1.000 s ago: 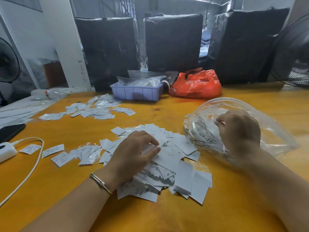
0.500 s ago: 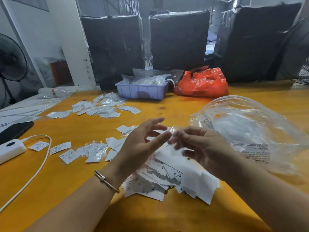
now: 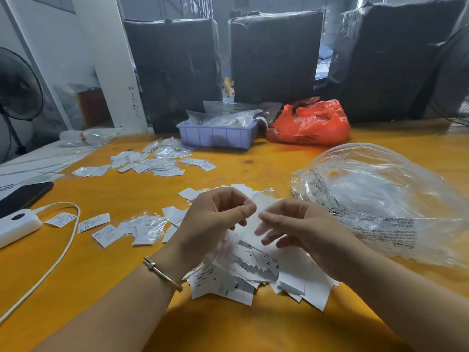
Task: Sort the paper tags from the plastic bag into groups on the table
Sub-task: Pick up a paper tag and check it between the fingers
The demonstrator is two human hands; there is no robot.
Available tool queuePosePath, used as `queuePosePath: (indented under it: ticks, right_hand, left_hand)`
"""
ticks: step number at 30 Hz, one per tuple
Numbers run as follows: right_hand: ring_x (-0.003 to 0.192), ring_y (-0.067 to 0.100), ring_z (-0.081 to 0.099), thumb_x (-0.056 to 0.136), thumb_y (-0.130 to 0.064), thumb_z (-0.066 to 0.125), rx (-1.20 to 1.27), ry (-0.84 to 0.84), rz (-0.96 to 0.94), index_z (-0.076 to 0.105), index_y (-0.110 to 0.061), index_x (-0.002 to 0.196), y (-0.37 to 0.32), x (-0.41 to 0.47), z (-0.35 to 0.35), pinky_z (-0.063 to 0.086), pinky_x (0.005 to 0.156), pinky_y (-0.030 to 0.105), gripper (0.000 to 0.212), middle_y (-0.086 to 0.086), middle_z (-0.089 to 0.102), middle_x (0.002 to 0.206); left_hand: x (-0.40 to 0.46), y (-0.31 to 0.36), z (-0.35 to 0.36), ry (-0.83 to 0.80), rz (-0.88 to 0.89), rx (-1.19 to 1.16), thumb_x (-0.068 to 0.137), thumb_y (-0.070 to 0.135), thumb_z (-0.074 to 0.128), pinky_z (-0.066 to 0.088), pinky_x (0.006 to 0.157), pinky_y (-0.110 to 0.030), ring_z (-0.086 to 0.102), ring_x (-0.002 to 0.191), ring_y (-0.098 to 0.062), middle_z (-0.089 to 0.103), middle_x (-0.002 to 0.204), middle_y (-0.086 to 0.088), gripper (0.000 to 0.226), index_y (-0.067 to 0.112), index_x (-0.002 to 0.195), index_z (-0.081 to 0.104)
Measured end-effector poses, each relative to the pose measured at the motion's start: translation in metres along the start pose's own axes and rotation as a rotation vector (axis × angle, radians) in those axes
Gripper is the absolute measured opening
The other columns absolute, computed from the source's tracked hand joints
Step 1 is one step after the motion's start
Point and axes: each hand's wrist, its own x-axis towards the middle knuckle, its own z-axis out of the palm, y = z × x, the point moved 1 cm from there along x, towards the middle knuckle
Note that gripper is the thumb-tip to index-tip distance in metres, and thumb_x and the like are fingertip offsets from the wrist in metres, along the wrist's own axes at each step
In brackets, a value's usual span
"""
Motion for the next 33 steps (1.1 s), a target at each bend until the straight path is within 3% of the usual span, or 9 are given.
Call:
queuePosePath:
  ticks: [2, 6, 10, 13, 17, 21, 27, 30, 33]
  right_hand:
    - [0.072, 0.019, 0.068, 0.075, -0.034, 0.071, -0.033, 0.045, -0.049, 0.069, -0.003, 0.092, 0.002, 0.000, -0.001, 0.048, 0.066, 0.026, 0.035, 0.013, 0.074, 0.087]
    - [0.067, 0.018, 0.066, 0.078, -0.033, 0.066, -0.039, 0.048, -0.118, 0.071, -0.005, 0.086, -0.001, 0.000, -0.003, 0.047, 0.061, 0.022, 0.030, 0.013, 0.074, 0.080]
    - [0.063, 0.019, 0.065, 0.086, -0.027, 0.065, -0.199, -0.003, -0.182, 0.070, -0.004, 0.080, -0.005, -0.002, -0.001, 0.046, 0.060, 0.025, 0.025, 0.011, 0.073, 0.073]
    - [0.062, 0.018, 0.065, 0.077, -0.035, 0.069, -0.248, -0.015, -0.187, 0.070, -0.001, 0.081, -0.008, -0.004, -0.002, 0.047, 0.059, 0.024, 0.035, 0.010, 0.073, 0.071]
    - [0.064, 0.017, 0.065, 0.086, -0.014, 0.067, -0.238, 0.037, -0.175, 0.069, 0.000, 0.085, -0.009, -0.003, -0.010, 0.046, 0.062, 0.028, 0.014, 0.010, 0.074, 0.075]
    - [0.062, 0.015, 0.064, 0.087, -0.014, 0.067, -0.331, 0.064, -0.244, 0.070, -0.004, 0.081, -0.007, -0.003, -0.007, 0.049, 0.062, 0.029, 0.012, 0.007, 0.073, 0.072]
    - [0.065, 0.009, 0.064, 0.079, -0.044, 0.067, -0.609, 0.151, -0.337, 0.072, -0.017, 0.080, -0.005, -0.002, -0.002, 0.054, 0.062, 0.029, 0.027, -0.002, 0.070, 0.072]
    - [0.080, 0.006, 0.059, 0.081, -0.047, 0.067, -1.036, 0.142, -0.349, 0.069, -0.026, 0.095, -0.004, -0.005, -0.006, 0.051, 0.072, 0.034, 0.026, -0.013, 0.065, 0.089]
    - [0.097, 0.005, 0.052, 0.078, -0.063, 0.062, -1.217, 0.046, -0.294, 0.068, -0.031, 0.104, -0.002, -0.006, -0.002, 0.046, 0.082, 0.030, 0.042, -0.017, 0.060, 0.103]
  left_hand:
    - [0.000, 0.000, 0.000, -0.014, -0.020, 0.008, 0.088, 0.014, 0.072, 0.045, 0.060, -0.016, 0.060, 0.066, -0.007, 0.066, 0.069, 0.002, 0.009, 0.006, 0.085, 0.070]
    - [-0.001, 0.004, -0.002, -0.029, -0.055, -0.072, 0.079, 0.021, 0.067, 0.048, 0.065, -0.024, 0.065, 0.075, -0.014, 0.070, 0.080, -0.005, 0.017, 0.007, 0.089, 0.067]
    - [-0.002, 0.007, -0.003, -0.163, -0.084, -0.091, 0.083, 0.022, 0.076, 0.053, 0.065, -0.023, 0.072, 0.087, -0.019, 0.076, 0.098, -0.008, 0.043, 0.015, 0.123, 0.061]
    - [-0.003, 0.007, -0.002, -0.163, -0.024, -0.002, 0.080, 0.014, 0.077, 0.052, 0.065, -0.020, 0.070, 0.076, -0.016, 0.075, 0.085, -0.007, 0.030, 0.012, 0.109, 0.071]
    - [-0.002, 0.007, -0.006, -0.129, 0.011, 0.019, 0.079, 0.005, 0.078, 0.053, 0.069, -0.021, 0.068, 0.072, -0.017, 0.072, 0.079, -0.011, 0.019, 0.008, 0.097, 0.074]
    - [-0.005, 0.008, -0.006, -0.278, 0.020, 0.208, 0.080, 0.008, 0.081, 0.054, 0.066, -0.027, 0.069, 0.071, -0.018, 0.073, 0.079, -0.010, 0.023, 0.014, 0.099, 0.072]
    - [0.000, 0.005, -0.007, -0.158, 0.048, 0.253, 0.086, 0.006, 0.073, 0.052, 0.059, -0.018, 0.071, 0.062, -0.017, 0.074, 0.071, -0.008, 0.004, 0.002, 0.085, 0.072]
    - [0.002, 0.004, -0.014, -0.007, 0.026, 0.196, 0.088, 0.011, 0.072, 0.049, 0.057, -0.017, 0.070, 0.062, -0.017, 0.074, 0.070, -0.009, 0.012, 0.001, 0.083, 0.069]
    - [0.003, 0.002, -0.018, 0.072, 0.006, 0.165, 0.089, 0.019, 0.070, 0.049, 0.055, -0.018, 0.071, 0.062, -0.017, 0.075, 0.072, -0.008, 0.017, 0.002, 0.084, 0.069]
